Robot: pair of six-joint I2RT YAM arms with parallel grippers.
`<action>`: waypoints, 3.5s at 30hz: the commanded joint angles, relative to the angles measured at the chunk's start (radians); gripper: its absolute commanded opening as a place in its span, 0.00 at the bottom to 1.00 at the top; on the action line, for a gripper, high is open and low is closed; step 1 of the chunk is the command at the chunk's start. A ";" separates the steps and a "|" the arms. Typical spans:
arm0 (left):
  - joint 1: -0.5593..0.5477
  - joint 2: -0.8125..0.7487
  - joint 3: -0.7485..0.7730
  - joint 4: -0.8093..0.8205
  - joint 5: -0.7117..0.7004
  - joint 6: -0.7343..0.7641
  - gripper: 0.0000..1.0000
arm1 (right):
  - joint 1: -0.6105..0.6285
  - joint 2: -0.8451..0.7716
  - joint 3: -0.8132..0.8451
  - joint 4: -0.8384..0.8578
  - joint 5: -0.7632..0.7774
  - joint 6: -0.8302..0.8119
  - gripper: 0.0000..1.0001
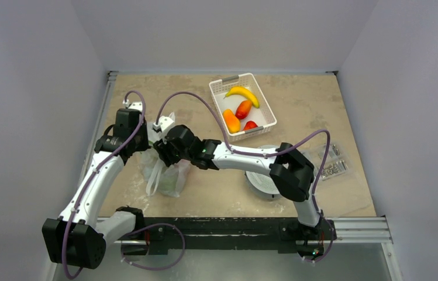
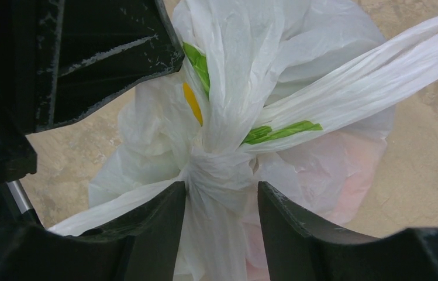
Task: Take the fake fruits out of the plastic bag
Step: Untie the plastic bag at the center of the board.
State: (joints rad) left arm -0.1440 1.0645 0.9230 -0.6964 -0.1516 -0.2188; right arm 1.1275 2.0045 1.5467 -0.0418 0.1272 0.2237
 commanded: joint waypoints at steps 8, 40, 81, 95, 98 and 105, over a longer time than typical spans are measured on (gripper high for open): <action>0.007 -0.012 0.006 0.046 0.009 0.010 0.00 | 0.005 0.008 0.072 0.010 -0.047 0.000 0.43; 0.007 -0.061 0.010 -0.001 -0.318 -0.073 0.00 | 0.003 -0.460 -0.658 0.414 -0.054 0.116 0.00; 0.007 -0.039 0.023 -0.022 -0.354 -0.086 0.00 | 0.025 -0.327 -0.393 0.325 -0.077 0.050 0.00; 0.010 -0.076 0.010 -0.017 -0.421 -0.092 0.00 | 0.026 -0.580 -0.894 0.652 0.037 0.235 0.00; 0.009 -0.087 0.005 -0.003 -0.395 -0.081 0.00 | 0.025 -0.571 -0.852 0.570 0.035 0.175 0.00; 0.009 -0.106 -0.012 0.029 -0.317 -0.054 0.00 | 0.025 -0.492 -0.579 0.304 -0.017 -0.038 0.35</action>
State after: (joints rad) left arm -0.1448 0.9821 0.9176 -0.7380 -0.4465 -0.3080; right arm 1.1515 1.4754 0.7971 0.4438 0.1322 0.3382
